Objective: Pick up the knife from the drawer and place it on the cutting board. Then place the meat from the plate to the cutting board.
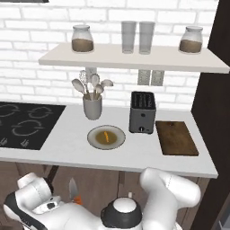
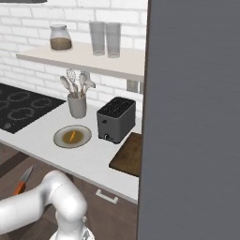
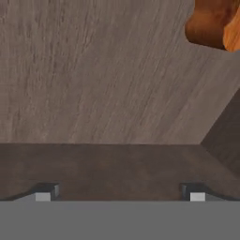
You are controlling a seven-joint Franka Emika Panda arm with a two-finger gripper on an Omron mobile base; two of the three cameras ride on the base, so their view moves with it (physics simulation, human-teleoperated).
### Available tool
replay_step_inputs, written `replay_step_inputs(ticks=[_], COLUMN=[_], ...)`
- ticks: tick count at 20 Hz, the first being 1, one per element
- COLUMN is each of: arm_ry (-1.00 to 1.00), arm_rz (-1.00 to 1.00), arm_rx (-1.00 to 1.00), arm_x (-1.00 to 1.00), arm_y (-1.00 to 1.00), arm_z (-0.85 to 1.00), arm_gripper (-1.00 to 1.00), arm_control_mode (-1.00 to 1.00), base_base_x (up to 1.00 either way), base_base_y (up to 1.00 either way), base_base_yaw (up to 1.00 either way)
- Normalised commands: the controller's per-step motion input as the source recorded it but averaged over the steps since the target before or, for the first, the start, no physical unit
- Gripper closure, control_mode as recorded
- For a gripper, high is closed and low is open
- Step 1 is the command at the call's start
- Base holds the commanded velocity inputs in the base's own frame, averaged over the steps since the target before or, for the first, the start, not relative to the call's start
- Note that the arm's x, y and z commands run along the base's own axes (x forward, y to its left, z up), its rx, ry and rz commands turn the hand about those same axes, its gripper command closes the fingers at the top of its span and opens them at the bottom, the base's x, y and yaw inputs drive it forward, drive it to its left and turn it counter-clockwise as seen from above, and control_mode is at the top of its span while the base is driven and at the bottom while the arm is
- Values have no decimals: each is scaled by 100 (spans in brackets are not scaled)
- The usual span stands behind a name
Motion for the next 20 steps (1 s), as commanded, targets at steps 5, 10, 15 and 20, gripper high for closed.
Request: replay_step_inputs(ticks=[5, 10, 15, 20], arm_ry=[15, 10, 6, 3], arm_rz=[1, 1, 2, 5], arm_rx=[0, 0, 0, 0], arm_x=[0, 3, 17, 19], arm_y=[-18, -62, -70, -60], arm_z=[100, 67, 20, 3], arm_gripper=[-100, -100, -100, -100], arm_control_mode=[-100, -100, -100, -100], base_base_x=[0, 0, 0, 0], base_base_y=[0, 0, 0, 0], base_base_yaw=[0, 0, 0, 0])
